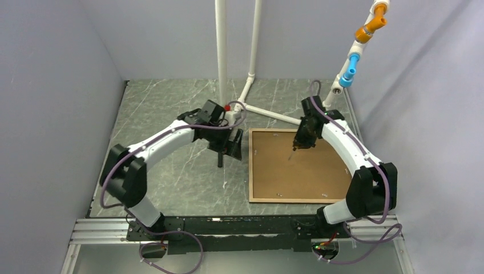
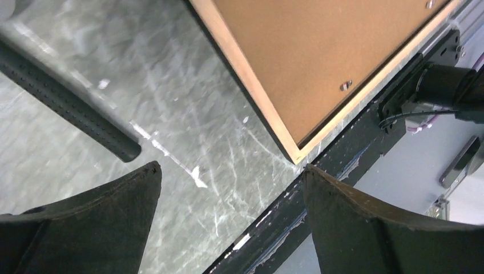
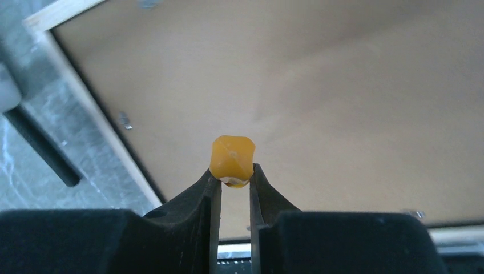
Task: Take the photo out of the frame
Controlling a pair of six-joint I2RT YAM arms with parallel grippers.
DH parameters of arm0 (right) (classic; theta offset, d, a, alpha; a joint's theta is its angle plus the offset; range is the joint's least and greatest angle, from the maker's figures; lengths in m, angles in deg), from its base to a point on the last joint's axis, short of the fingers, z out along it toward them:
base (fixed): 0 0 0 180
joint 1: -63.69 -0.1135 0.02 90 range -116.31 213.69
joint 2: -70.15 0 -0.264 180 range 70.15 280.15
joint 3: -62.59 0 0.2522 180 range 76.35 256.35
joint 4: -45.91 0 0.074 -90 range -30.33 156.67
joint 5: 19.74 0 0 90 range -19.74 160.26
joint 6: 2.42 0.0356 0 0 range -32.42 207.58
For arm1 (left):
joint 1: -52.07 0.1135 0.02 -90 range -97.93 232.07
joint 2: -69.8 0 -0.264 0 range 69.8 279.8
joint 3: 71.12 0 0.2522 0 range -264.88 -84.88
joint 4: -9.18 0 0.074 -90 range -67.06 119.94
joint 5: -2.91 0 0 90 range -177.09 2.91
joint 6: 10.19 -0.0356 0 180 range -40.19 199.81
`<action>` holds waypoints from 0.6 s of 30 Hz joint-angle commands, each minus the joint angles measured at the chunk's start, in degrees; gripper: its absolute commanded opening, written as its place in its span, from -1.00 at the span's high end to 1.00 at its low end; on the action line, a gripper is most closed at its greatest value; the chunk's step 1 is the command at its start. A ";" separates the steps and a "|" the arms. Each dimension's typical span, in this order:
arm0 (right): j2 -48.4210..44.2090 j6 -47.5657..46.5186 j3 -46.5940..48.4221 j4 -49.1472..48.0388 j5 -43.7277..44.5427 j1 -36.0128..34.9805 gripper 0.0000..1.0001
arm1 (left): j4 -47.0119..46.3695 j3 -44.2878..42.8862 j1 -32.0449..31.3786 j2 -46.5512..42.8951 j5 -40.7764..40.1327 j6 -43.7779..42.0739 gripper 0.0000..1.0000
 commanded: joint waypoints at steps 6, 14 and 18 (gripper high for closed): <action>-14.07 5.71 -20.03 -25.41 -4.26 -7.37 1.00 | -9.63 9.16 4.31 -9.89 11.97 4.08 -0.90; -17.66 4.65 -20.56 -25.69 0.67 -6.64 1.00 | -17.82 19.06 0.97 -19.62 13.69 8.14 -0.92; -18.44 5.10 -17.69 -25.67 -3.70 -5.06 1.00 | -8.52 15.70 1.10 -25.25 5.75 3.90 -0.92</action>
